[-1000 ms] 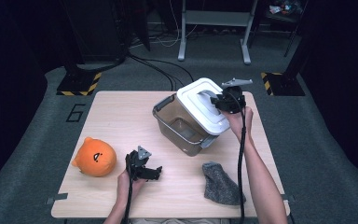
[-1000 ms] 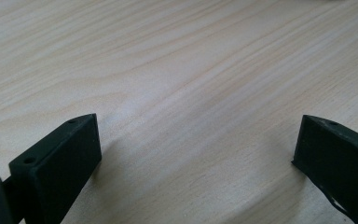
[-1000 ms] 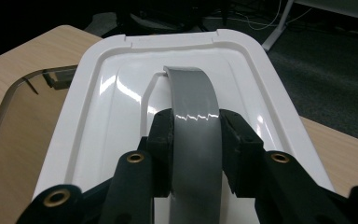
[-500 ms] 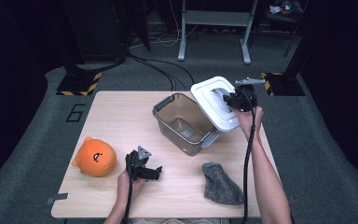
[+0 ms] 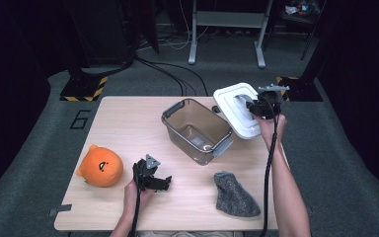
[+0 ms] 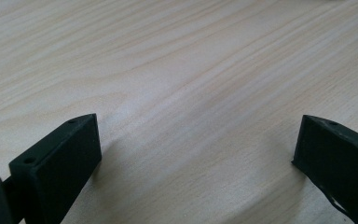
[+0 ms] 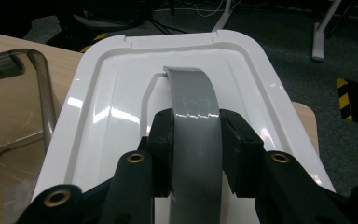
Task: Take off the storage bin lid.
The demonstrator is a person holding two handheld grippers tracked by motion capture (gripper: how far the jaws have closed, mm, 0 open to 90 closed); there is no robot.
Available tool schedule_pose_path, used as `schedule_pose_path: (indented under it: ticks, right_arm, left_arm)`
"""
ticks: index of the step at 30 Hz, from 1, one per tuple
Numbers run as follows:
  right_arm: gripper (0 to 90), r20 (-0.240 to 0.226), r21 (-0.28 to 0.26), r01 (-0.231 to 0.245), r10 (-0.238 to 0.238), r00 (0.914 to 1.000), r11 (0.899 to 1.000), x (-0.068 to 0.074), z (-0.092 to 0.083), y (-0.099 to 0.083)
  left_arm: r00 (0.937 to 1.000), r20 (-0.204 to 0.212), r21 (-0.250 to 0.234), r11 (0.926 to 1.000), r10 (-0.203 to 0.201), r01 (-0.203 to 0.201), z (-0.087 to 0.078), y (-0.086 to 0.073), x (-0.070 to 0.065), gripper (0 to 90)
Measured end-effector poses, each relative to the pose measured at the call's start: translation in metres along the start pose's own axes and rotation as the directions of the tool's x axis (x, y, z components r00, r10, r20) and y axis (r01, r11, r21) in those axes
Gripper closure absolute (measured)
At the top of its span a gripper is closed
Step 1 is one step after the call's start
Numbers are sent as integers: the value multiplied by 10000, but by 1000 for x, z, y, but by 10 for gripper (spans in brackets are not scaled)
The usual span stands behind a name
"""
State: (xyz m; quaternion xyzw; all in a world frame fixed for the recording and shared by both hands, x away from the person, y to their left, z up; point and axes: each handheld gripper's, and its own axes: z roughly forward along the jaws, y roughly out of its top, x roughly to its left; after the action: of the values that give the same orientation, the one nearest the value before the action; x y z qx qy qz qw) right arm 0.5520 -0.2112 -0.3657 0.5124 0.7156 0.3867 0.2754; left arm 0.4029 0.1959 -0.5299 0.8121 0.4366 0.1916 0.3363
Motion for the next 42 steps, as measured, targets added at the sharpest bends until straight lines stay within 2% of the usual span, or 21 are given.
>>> schedule_pose_path:
  ticks: [10,18,28,33,42]
  right_arm:
    - [667,431,140,-503,497,9978,9986,-18,5,-13]
    - [667,795,408,-635,601,9950,9972,-25,18,-30]
    - [666,1044,690,-869,795,9914,9938,-27,35,-55]
    - [666,1071,796,-1129,1041,9888,9904,-26,44,-68]
    - [666,1098,1091,-1299,1180,9869,9855,-25,61,-88]
  left_arm:
    - [10000,-8,-3,10000,10,-10,0,0,0,4]
    - [10000,-5,-5,10000,-4,4,0,0,0,4]
    - [10000,0,-5,10000,-11,11,0,0,0,4]
    - [10000,2,-3,10000,-8,8,0,0,0,4]
    - [10000,-1,-3,10000,-2,2,0,0,0,4]
